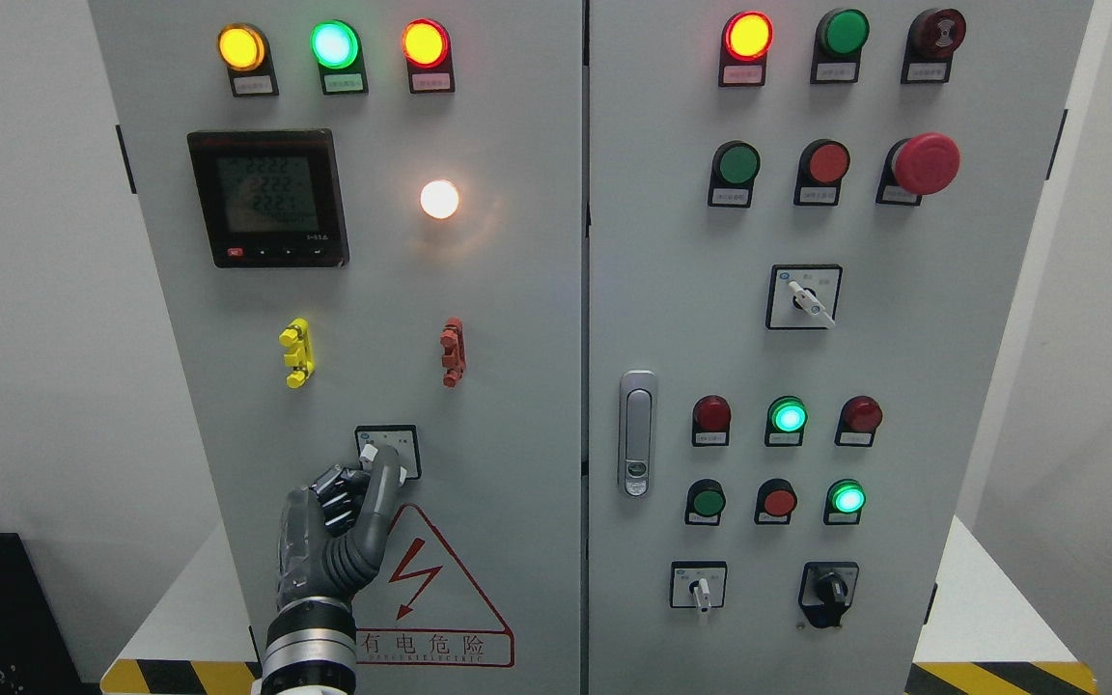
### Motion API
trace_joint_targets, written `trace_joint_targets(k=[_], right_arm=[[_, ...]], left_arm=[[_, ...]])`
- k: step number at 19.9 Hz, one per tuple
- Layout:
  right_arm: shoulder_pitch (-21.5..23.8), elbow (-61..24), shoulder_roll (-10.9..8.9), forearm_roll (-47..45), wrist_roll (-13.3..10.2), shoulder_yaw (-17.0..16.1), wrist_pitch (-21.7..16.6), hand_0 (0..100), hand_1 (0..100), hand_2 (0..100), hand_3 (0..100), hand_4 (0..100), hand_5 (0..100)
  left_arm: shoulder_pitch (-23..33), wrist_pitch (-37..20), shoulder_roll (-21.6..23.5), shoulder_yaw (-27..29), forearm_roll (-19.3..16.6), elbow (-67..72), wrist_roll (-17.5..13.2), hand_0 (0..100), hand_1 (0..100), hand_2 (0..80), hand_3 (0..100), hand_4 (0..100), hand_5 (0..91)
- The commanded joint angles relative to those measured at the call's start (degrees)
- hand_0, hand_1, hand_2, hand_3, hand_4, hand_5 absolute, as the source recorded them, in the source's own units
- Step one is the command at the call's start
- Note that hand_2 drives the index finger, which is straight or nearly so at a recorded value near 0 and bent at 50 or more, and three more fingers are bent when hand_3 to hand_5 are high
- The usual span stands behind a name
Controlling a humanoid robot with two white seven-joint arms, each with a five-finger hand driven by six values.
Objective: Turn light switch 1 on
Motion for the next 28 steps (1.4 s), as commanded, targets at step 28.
trace_joint_targets(k=[28], right_arm=[[0.0,0.0,0.0,0.0,0.0,0.0,0.0,31,0,0,0,0,0]], left_arm=[[16.6,-16.7,1.4,0.1,0.1,-6.5,-0.8,12,38,61.6,95,94,85.9]])
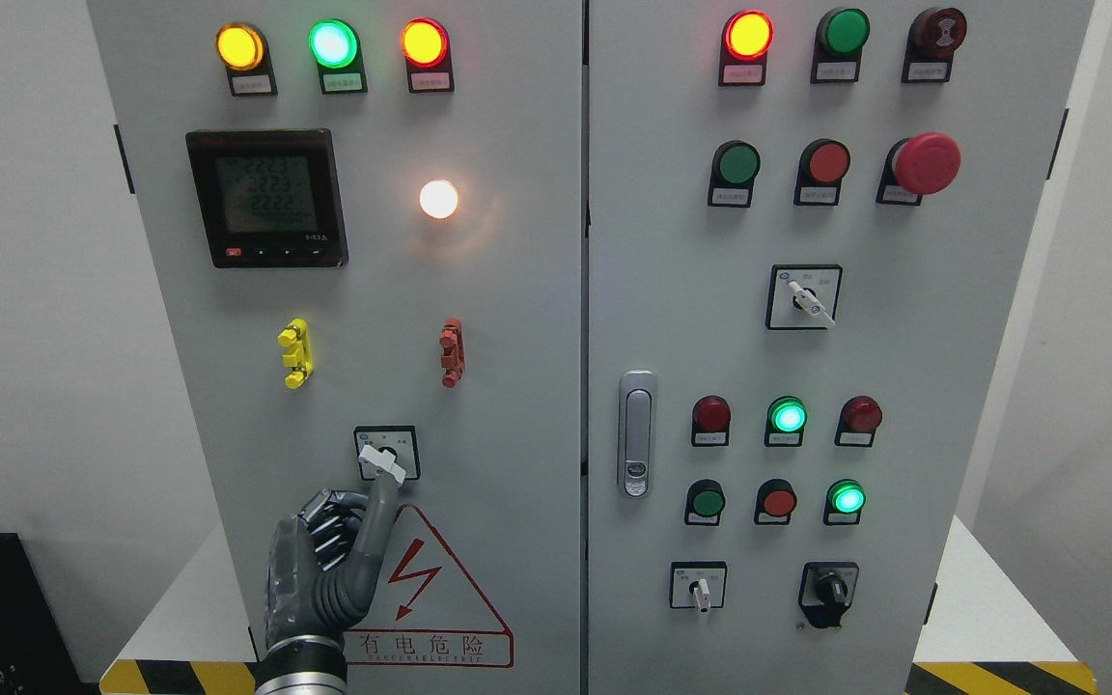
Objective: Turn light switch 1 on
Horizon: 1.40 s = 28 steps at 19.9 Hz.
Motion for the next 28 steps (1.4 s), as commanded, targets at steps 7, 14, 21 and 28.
trace_joint_targets(k=[7,14,21,28], right_arm=[[-0.1,0.0,0.0,0.0,0.0,0.0,0.0,31,0,0,0,0,0],[-0.1,0.0,0.0,0.0,0.0,0.0,0.0,31,0,0,0,0,0],[0.0,0.0,0.0,0.0,0.0,0.0,0.0,31,0,0,0,0,0],[-0.1,0.0,0.0,0.0,0.0,0.0,0.0,31,0,0,0,0,0]], left_arm=[[26.1,-31.8,4.1,9.6,5.1,9.0,-12.2,14,29,48.7,95,100,83.2],[29.8,-54.8,6.3,20.9,8.4,54.5,-30.4,9,15,14.4,64,73,44.4],[28.2,-57.5,11.0,20.6,9.8,89.4,-35.1,2,5,0.0,13,22,0.0],[21.7,-44.8,14.6,13.0,9.9,116.6,-30.7,4,2,0.0,0,0,0.0]])
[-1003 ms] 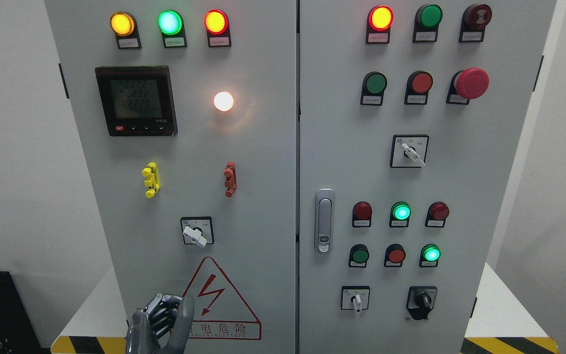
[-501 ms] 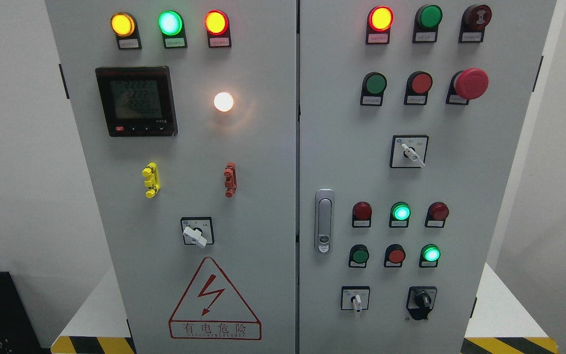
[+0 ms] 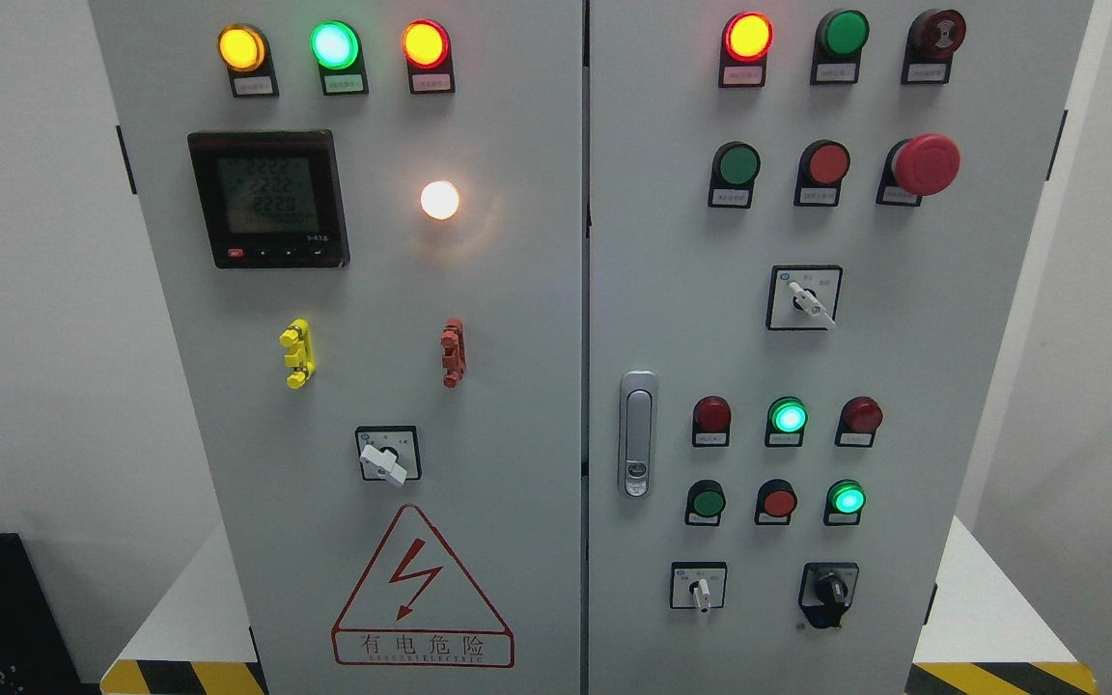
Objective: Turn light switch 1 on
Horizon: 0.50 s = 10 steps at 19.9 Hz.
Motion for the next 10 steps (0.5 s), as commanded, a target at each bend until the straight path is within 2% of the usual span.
trace_joint_targets(k=[1,3,6,10], right_arm=[[0.0,0.0,0.0,0.0,0.0,0.0,0.0,31,0,0,0,0,0],[0.0,0.0,0.0,0.0,0.0,0.0,0.0,31,0,0,0,0,0],[0.0,0.0,0.0,0.0,0.0,0.0,0.0,31,0,0,0,0,0],[0.0,0.0,0.0,0.0,0.0,-0.1,0.0,31,0,0,0,0,0]], left_arm=[[-4.3,11.3,5.2,-4.6,0.6,44.7,3.0,5,1,0.0,0,0,0.0],[-4.3,18.6,5.1,-7.1,0.6,44.8,3.0,6,0,0.0,0,0,0.0],[-4.8,22.2,4.0,-10.4,0.4,44.5,4.4,6,0,0.0,0,0,0.0],[-6.5,22.3,0.6,-12.8,0.5,44.2,12.3,6,0,0.0,0,0,0.0]])
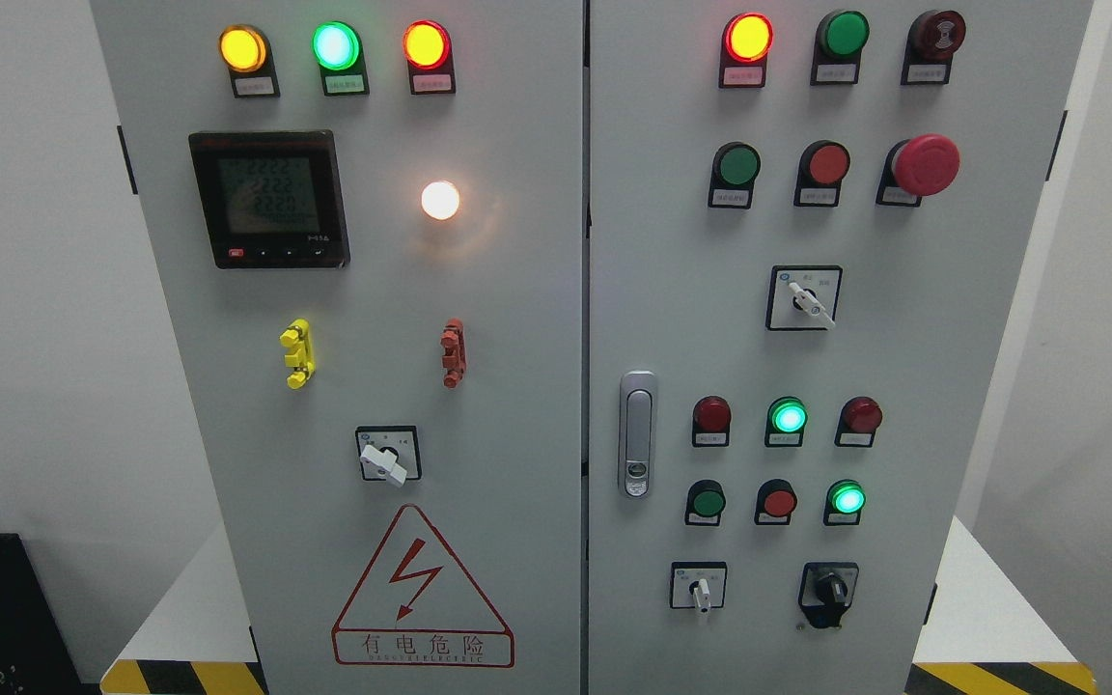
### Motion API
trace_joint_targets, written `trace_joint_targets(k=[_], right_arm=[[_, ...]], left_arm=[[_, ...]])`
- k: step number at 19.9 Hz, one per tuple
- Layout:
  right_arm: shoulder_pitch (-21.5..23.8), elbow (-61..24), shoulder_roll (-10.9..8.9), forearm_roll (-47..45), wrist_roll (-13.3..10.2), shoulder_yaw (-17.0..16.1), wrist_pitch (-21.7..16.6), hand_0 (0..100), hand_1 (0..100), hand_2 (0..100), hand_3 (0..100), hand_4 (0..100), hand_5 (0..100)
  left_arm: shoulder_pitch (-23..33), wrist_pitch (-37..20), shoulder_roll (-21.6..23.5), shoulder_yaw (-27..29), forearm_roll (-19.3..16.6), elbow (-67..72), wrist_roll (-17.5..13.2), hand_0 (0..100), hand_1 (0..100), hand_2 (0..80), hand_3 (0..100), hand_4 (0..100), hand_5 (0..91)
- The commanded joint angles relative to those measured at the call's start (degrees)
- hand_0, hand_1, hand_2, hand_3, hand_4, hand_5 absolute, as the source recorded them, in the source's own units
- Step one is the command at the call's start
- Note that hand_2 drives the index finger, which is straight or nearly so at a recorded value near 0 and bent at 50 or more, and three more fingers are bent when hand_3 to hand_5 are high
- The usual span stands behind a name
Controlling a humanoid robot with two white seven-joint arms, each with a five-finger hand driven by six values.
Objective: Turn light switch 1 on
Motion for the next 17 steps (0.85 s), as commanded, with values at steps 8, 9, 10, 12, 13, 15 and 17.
trace_joint_targets(k=[8,9,10,12,13,15,17], right_arm=[[-0.1,0.0,0.0,0.0,0.0,0.0,0.0,31,0,0,0,0,0],[0.0,0.0,0.0,0.0,0.0,0.0,0.0,31,0,0,0,0,0],[0.0,0.0,0.0,0.0,0.0,0.0,0.0,31,0,0,0,0,0],[0.0,0.0,0.0,0.0,0.0,0.0,0.0,31,0,0,0,0,0],[0.0,0.0,0.0,0.0,0.0,0.0,0.0,31,0,0,0,0,0],[0.0,0.0,0.0,0.0,0.0,0.0,0.0,31,0,0,0,0,0],[0.0,0.0,0.0,0.0,0.0,0.0,0.0,31,0,0,0,0,0]], left_arm=[[-4.2,1.1,-4.7,-6.7,0.6,16.7,7.6,9,0,0.0,0,0,0.0],[-4.2,1.1,-4.7,-6.7,0.6,16.5,7.6,9,0,0.0,0,0,0.0],[-4.2,1.1,-4.7,-6.8,0.4,16.5,7.6,10,0,0.0,0,0,0.0],[-4.4,1.1,-4.7,-6.8,0.4,16.4,7.6,10,0,0.0,0,0,0.0],[-4.5,1.1,-4.6,-6.8,0.4,16.4,7.6,10,0,0.0,0,0,0.0],[-4.6,1.1,-4.5,-6.8,0.3,16.4,7.6,10,0,0.0,0,0,0.0],[-4.8,1.1,-4.4,-6.8,0.3,16.3,7.6,11,0,0.0,0,0,0.0]])
